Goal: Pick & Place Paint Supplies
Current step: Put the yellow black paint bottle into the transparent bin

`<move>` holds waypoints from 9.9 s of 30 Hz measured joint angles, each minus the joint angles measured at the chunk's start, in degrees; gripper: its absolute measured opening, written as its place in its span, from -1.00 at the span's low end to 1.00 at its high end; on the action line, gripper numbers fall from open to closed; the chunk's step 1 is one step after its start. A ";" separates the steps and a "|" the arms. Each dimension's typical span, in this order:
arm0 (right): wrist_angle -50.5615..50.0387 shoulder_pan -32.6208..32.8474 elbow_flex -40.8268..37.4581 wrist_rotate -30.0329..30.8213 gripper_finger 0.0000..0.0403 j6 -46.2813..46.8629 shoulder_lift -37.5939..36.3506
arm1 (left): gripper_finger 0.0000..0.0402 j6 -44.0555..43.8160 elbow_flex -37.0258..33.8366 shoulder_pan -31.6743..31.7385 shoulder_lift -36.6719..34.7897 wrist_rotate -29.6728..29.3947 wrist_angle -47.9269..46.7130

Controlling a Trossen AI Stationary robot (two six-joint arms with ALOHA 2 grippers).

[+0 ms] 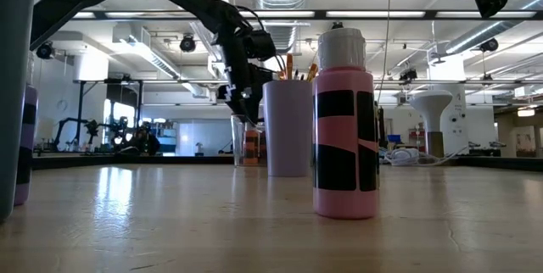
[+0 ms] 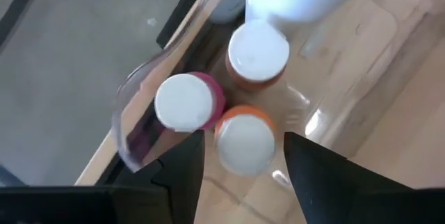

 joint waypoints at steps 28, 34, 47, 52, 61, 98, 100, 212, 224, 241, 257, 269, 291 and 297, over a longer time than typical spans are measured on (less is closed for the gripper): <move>0.00 0.02 0.00 0.00 -0.96 0.00 0.02 | -0.01 -2.85 26.92 -9.73 -3.69 -5.27 -21.64; -0.01 0.02 -0.02 -0.01 -0.96 0.06 0.02 | -0.01 -2.90 26.94 -14.74 -5.27 -5.33 -21.71; 0.00 0.02 0.00 -0.02 -0.96 0.06 0.00 | -0.02 -3.35 23.64 -27.26 -5.70 -5.46 -19.09; 0.00 0.02 0.00 0.00 -0.96 0.06 0.02 | -0.02 -3.18 20.29 -31.80 -5.70 -5.79 -15.32; 0.00 0.02 0.00 -0.01 -0.96 0.06 0.02 | -0.05 -1.49 15.07 -37.65 -5.66 -5.81 -8.31; 0.01 0.01 0.00 -0.01 -0.96 0.00 0.02 | -0.05 -6.03 -10.46 -47.47 -5.66 0.53 21.11; 0.00 0.01 -0.01 0.00 -0.96 0.05 0.01 | -0.05 -6.32 -11.11 -47.49 -5.68 0.87 21.33; 0.00 0.00 0.00 -0.02 -0.96 0.06 0.02 | 0.33 -34.28 -40.12 -48.08 -9.22 -30.10 56.21; 0.00 0.02 -0.01 -0.02 -0.96 0.03 0.01 | 0.34 -32.28 -39.48 -48.26 -1.08 -31.04 65.36; 0.00 0.02 -0.02 -0.02 -0.96 0.02 0.00 | 0.34 -31.62 -32.82 -48.15 6.60 -34.23 68.03; 0.00 0.02 -0.02 -0.02 -0.96 0.06 0.02 | 0.34 -31.36 -32.39 -47.53 7.68 -35.95 70.98; -0.02 0.02 -0.01 -0.02 -0.96 0.02 0.00 | 0.01 -32.85 -31.44 -47.40 11.02 -35.74 73.57; -0.02 0.01 -0.01 0.00 -0.96 0.01 0.02 | -0.25 -34.93 -31.43 -50.20 4.48 -21.52 51.14; -0.04 0.02 -0.01 -0.02 -0.96 0.05 0.02 | -0.25 -37.46 -31.46 -51.21 0.42 -8.91 39.19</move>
